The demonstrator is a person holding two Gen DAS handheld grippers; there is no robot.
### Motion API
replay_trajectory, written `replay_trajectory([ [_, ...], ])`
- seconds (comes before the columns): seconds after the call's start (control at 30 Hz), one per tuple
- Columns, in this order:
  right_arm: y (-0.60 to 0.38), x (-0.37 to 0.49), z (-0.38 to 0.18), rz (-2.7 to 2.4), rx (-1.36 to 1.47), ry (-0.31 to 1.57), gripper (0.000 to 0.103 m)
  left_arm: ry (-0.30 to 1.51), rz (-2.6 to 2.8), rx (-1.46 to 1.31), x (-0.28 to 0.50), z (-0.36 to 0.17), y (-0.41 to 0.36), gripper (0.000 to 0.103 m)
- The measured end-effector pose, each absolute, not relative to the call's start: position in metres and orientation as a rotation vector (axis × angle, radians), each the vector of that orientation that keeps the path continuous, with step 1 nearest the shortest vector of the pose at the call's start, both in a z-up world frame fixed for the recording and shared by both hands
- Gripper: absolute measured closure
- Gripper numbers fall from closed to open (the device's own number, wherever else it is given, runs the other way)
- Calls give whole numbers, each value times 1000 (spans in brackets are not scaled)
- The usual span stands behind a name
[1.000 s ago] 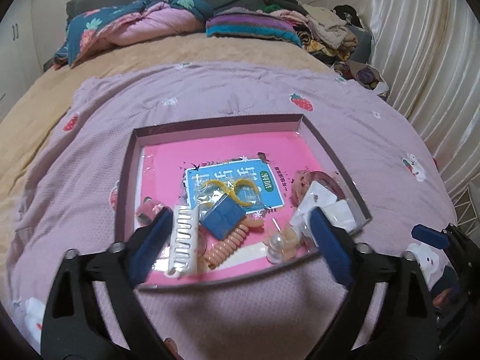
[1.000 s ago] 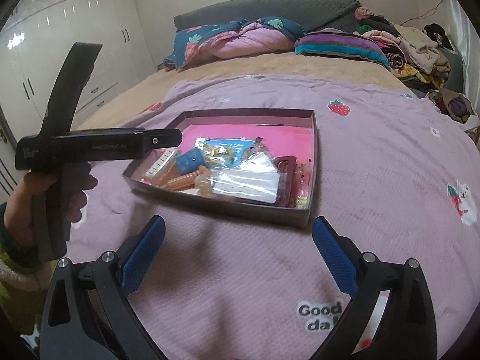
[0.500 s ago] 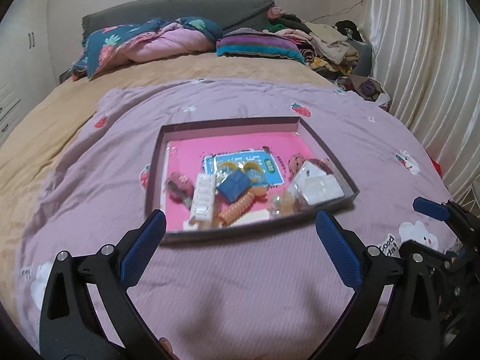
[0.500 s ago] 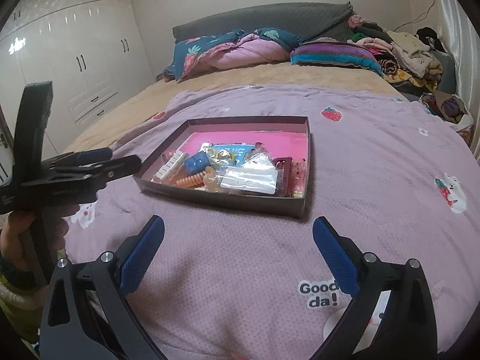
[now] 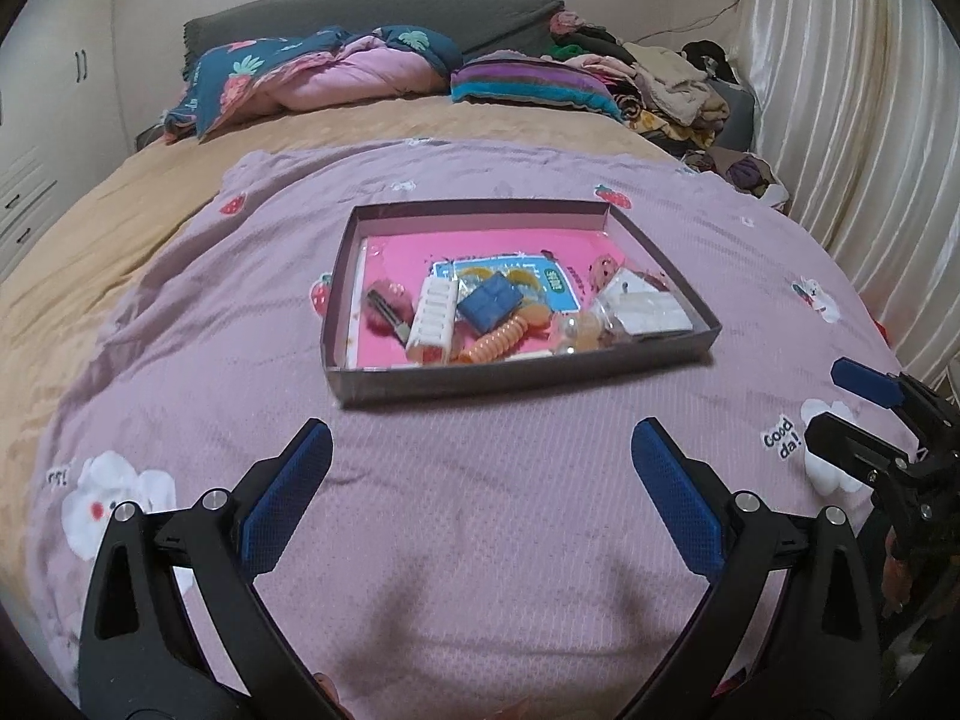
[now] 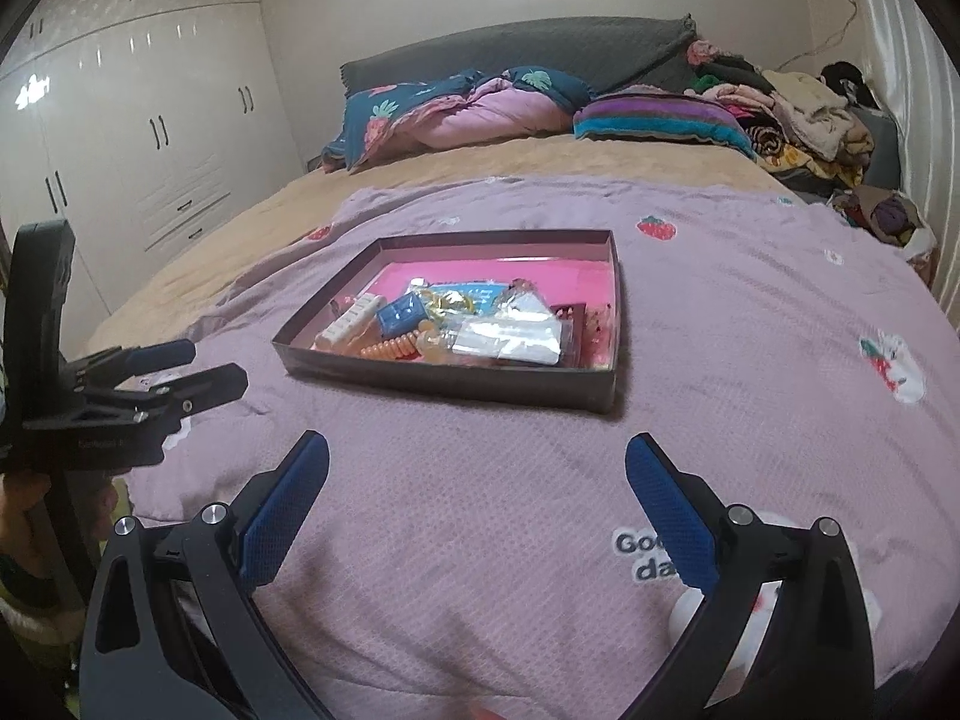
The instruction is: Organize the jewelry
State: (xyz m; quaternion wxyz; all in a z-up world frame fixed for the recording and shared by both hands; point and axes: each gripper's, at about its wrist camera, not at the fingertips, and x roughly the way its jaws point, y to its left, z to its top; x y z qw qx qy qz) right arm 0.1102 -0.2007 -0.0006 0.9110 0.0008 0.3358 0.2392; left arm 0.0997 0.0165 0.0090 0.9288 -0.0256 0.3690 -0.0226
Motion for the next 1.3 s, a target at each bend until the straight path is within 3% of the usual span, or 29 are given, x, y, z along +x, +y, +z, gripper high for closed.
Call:
replay_trajectory([
  [1.3, -201, 104, -17, 443, -5, 705, 4, 760, -39, -86, 88, -6, 4, 9],
])
